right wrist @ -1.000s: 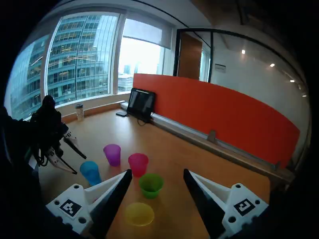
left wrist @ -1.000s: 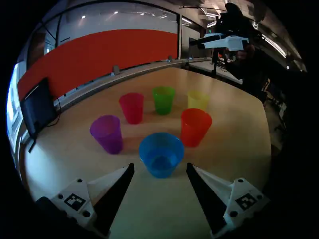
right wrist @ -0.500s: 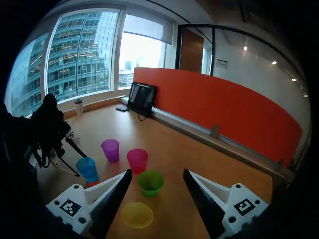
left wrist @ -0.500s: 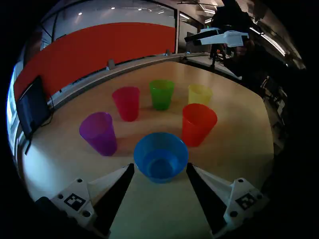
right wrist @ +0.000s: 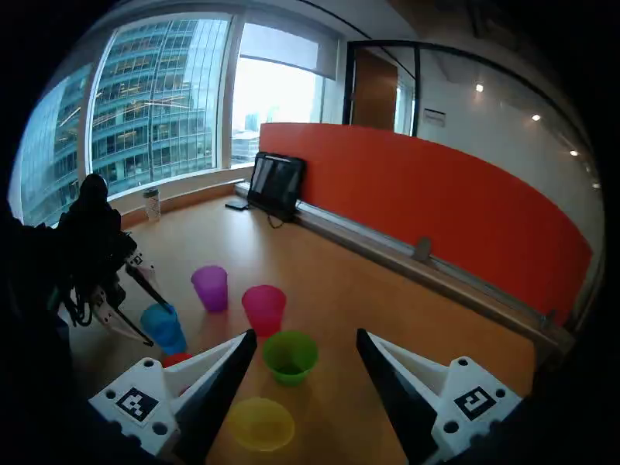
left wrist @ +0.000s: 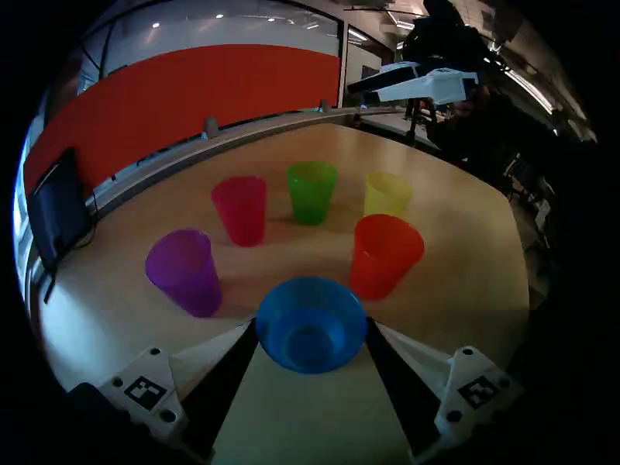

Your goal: Pour water

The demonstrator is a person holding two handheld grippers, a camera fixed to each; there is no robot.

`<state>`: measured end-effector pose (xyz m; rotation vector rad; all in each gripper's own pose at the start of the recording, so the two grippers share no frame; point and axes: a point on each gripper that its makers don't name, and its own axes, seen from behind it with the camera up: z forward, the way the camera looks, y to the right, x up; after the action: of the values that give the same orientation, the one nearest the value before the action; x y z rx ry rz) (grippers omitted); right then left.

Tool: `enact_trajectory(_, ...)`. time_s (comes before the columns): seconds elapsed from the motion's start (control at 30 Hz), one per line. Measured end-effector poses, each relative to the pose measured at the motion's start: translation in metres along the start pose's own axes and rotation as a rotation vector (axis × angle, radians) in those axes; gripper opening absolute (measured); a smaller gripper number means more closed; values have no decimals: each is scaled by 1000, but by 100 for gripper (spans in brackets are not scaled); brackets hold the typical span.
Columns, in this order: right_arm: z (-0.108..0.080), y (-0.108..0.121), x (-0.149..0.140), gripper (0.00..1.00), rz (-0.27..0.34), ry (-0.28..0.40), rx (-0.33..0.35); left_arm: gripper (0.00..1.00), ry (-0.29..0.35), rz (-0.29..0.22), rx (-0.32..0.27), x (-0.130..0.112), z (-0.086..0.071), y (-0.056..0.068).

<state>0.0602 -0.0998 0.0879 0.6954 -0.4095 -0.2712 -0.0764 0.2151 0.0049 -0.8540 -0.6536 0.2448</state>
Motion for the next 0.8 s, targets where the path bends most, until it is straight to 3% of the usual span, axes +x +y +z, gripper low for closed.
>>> enact_trajectory(0.8, 41, 0, -22, 100, -8, -98, 41, 90, 12, -28, -13, 3, 2, -6)
